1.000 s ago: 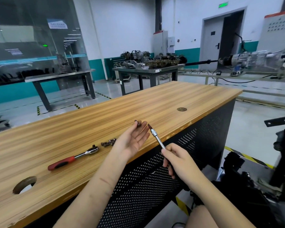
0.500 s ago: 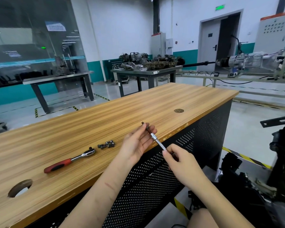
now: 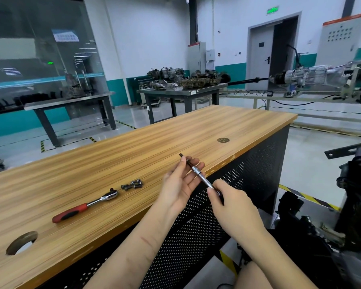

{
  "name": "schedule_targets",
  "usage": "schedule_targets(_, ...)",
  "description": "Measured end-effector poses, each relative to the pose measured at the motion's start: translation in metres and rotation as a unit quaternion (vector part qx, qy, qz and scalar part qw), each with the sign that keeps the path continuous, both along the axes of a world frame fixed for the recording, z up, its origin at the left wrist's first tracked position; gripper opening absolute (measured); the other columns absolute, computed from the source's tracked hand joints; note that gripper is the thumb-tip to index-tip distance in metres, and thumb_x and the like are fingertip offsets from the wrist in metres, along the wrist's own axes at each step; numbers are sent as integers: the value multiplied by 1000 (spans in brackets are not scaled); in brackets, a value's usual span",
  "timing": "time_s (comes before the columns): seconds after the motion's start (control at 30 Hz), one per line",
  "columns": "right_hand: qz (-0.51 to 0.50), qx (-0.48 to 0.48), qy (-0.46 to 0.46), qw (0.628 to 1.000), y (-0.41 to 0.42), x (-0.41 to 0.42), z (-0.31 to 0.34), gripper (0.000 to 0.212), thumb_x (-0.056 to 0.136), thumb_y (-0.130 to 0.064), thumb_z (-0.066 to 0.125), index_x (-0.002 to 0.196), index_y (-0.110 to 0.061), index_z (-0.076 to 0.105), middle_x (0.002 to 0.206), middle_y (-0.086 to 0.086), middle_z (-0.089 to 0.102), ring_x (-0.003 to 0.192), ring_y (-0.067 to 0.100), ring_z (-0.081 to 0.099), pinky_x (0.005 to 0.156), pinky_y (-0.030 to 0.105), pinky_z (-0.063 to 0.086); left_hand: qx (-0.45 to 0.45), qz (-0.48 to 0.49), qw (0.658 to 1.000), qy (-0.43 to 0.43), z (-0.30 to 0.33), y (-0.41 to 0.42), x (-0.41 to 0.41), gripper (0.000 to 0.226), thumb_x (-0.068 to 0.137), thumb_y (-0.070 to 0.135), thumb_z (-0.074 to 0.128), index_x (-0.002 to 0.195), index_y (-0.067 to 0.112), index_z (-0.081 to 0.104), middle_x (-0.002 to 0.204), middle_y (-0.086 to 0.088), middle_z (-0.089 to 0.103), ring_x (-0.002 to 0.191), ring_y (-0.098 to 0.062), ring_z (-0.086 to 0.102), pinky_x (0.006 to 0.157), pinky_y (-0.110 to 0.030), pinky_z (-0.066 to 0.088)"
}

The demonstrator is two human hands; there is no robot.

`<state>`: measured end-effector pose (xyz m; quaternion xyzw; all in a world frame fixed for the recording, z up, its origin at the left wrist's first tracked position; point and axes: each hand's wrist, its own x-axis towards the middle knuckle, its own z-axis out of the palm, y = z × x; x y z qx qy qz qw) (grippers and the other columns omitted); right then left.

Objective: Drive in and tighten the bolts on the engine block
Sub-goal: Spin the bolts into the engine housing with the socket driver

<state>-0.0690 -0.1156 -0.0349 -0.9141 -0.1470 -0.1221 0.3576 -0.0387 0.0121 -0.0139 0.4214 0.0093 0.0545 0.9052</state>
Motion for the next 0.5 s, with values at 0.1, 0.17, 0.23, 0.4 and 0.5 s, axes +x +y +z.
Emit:
schedule_targets(0.1, 36, 81, 59, 994, -1, 4, -3, 28, 95, -35, 43, 69, -24, 45, 54, -6, 49, 45, 7, 44, 47, 25, 37, 8, -3, 1000, 4, 3, -2, 0, 21, 95, 17, 46, 84, 5, 59, 71, -6, 72, 69, -18, 71, 54, -27, 56)
schedule_targets(0.17, 59, 145, 102, 983, -2, 4, -4, 30, 95, -32, 44, 67, -21, 46, 53, -5, 50, 36, 3, 41, 38, 19, 33, 21, -2, 1000, 5, 2, -3, 1, 20, 94, 17, 47, 84, 5, 59, 72, -6, 72, 69, -19, 71, 54, -26, 56)
schedule_targets(0.23, 75, 200, 138, 967, -3, 3, -5, 30, 95, -30, 45, 68, -19, 48, 52, -4, 50, 29, 3, 38, 32, 15, 27, 28, -4, 1000, 6, 1, -5, 1, 19, 93, 17, 48, 86, 4, 60, 73, -7, 72, 70, -20, 71, 54, -27, 56)
schedule_targets(0.4, 92, 276, 185, 939, -3, 3, -7, 27, 96, -29, 46, 71, -22, 54, 50, -5, 48, 29, 4, 36, 30, 17, 28, 41, -18, 999, 1, 2, -8, 11, 15, 90, 17, 51, 86, 6, 60, 73, -6, 72, 70, -19, 71, 54, -27, 56)
schedule_targets(0.5, 80, 325, 183, 924, -10, 7, -4, 25, 96, -29, 46, 75, -18, 54, 50, -6, 49, 30, 4, 37, 30, 18, 29, 72, -27, 997, -21, 13, -23, 18, 14, 91, 14, 50, 85, 6, 60, 70, -6, 71, 66, -19, 71, 52, -26, 56)
